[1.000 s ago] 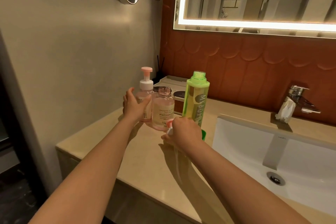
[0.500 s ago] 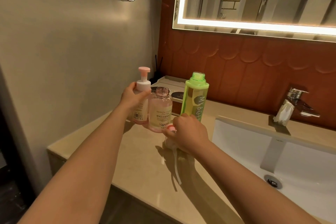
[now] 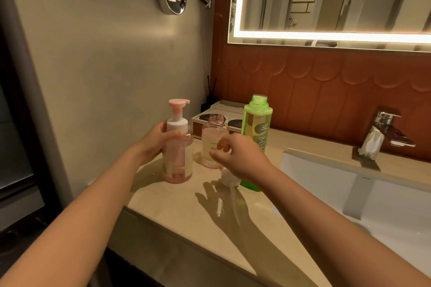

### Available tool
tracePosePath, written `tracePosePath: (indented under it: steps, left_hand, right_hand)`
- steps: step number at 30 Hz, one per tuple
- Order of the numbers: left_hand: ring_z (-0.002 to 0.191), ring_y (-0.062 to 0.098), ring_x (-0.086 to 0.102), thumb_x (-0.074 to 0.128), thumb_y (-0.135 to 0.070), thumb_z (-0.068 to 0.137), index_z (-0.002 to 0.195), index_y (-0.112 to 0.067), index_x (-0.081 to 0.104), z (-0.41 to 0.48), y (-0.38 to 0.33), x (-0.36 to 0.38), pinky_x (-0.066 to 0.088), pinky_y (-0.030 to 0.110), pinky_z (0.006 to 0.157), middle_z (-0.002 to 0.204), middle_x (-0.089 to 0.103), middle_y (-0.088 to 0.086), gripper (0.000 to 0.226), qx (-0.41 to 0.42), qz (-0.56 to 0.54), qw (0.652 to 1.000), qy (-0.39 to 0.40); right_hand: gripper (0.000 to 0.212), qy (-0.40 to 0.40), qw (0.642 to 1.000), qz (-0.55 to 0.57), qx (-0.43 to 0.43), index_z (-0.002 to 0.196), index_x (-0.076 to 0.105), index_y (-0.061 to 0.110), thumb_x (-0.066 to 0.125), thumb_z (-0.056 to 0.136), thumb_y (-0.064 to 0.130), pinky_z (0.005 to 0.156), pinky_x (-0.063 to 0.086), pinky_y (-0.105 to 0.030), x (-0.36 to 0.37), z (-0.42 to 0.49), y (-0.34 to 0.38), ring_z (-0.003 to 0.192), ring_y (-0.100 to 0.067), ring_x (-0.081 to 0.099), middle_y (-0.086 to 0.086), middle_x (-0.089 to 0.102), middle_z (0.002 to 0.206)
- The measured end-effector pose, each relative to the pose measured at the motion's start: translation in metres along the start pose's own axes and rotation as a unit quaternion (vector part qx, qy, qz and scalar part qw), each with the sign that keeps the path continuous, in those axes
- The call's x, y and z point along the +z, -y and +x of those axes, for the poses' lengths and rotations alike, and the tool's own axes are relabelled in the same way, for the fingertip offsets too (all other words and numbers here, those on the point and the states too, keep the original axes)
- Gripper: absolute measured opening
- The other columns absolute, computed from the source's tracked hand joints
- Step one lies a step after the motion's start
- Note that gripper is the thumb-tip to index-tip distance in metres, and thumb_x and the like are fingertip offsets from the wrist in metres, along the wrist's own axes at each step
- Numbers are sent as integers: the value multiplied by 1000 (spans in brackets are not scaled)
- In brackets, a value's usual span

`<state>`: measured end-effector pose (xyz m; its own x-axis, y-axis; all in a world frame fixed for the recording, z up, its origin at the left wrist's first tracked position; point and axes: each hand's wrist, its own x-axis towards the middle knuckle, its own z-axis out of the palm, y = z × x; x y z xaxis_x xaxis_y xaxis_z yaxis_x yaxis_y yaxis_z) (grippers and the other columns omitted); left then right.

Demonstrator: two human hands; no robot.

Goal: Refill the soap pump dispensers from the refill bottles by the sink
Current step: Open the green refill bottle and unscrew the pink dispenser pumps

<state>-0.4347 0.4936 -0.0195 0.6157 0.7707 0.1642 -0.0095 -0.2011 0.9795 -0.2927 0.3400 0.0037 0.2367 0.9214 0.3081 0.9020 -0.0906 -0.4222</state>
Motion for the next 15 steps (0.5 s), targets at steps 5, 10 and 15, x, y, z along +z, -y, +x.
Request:
tracePosePath:
  steps: [5,10,15]
  left_hand:
    - [101,24,56,75,-47,38,114,-27,49,-25,-3,2,48,33,75,108,58,4,83,-6,4,1000,30]
    - [107,23,60,86,-54,38,130,-29,41,-40,5,9,50,37,85,116,63,0,106,34,-15,997,66]
    - [111,18,61,82,-63,36,133,-30,34,-51,7,25,51,34,84,121,62,-3,113,29,-29,993,108]
  right_hand:
    - [37,13,998,51,-30,115,61,11,56,90,37,78,50,-28,-7,-4,15,91,-12,55,-5,63,111]
    - [44,15,993,112,-46,124,54,10,57,89,37,86,50,-31,-13,-9,25,101,-15,56,-6,60,119]
    - [45,41,987,146,-54,124,53,10,58,88,36,90,50,-37,-14,-6,34,106,-20,56,-7,58,121]
